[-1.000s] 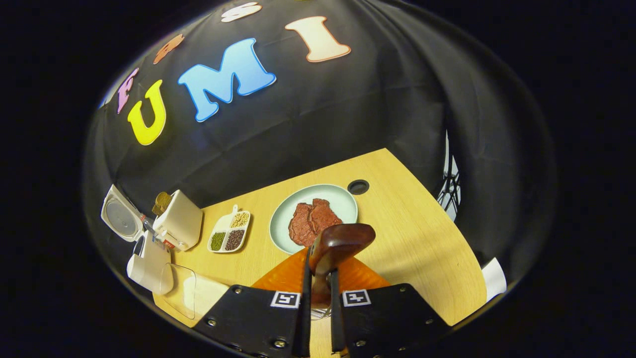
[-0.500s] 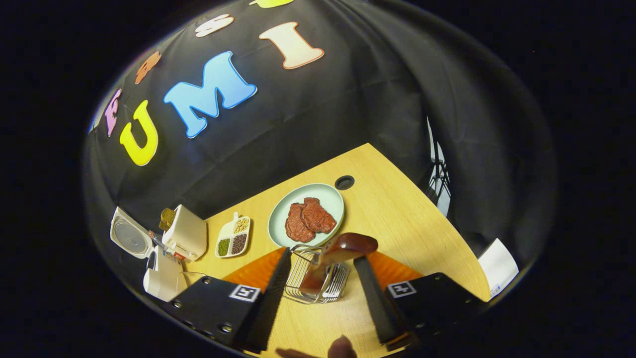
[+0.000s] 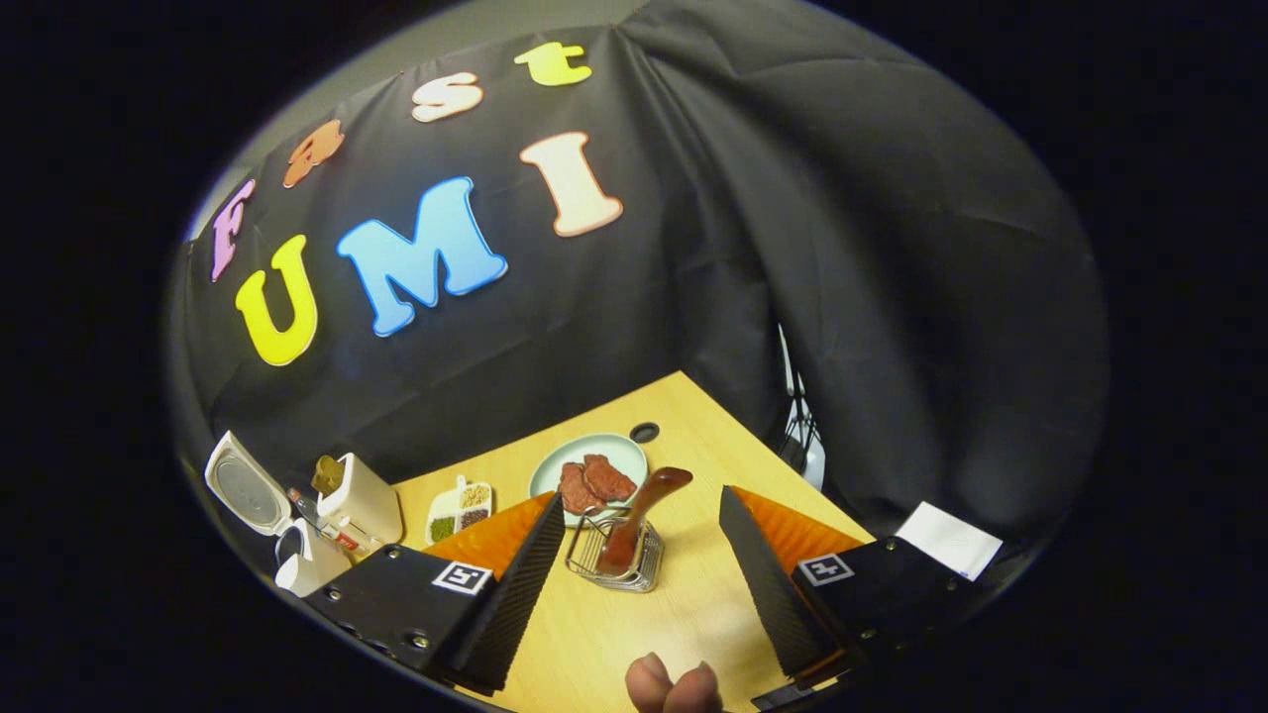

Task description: Close the left gripper, press the button to open the rice cooker; take a wooden spoon from the chopstick holder with the right hand, scoop a spoonful of rice and pour it into the rice cooker, then put the wooden spoon back into the chopstick holder.

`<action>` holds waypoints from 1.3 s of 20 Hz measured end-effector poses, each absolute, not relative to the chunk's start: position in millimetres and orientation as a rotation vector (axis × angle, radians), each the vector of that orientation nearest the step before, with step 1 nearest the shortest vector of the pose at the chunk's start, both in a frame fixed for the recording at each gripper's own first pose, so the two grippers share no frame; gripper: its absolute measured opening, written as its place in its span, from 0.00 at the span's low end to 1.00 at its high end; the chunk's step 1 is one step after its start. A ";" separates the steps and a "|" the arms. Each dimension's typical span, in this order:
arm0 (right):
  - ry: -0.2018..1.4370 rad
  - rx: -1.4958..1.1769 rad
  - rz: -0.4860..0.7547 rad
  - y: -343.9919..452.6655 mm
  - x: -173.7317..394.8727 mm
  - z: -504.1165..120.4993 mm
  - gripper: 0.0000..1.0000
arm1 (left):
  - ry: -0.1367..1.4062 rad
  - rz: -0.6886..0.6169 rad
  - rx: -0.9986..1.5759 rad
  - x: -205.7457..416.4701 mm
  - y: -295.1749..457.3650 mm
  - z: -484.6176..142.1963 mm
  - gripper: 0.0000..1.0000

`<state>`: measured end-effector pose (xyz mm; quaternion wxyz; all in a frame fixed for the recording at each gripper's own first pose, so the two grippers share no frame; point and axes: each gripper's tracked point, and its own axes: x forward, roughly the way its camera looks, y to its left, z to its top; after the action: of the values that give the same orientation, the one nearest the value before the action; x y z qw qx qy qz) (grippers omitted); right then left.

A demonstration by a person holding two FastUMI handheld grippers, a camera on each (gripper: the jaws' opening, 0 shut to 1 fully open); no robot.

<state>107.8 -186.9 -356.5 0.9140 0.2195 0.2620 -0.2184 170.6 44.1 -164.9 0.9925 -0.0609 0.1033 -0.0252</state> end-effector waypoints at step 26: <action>0.358 -0.008 -0.085 120.2 135.1 -151.8 0.94 | 0.285 0.213 -0.077 586.7 317.1 -295.5 0.92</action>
<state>135.1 120.2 -151.8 0.9831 -0.0037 0.1779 -0.0423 586.7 317.1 -295.5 0.9835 -0.0384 0.1417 0.1059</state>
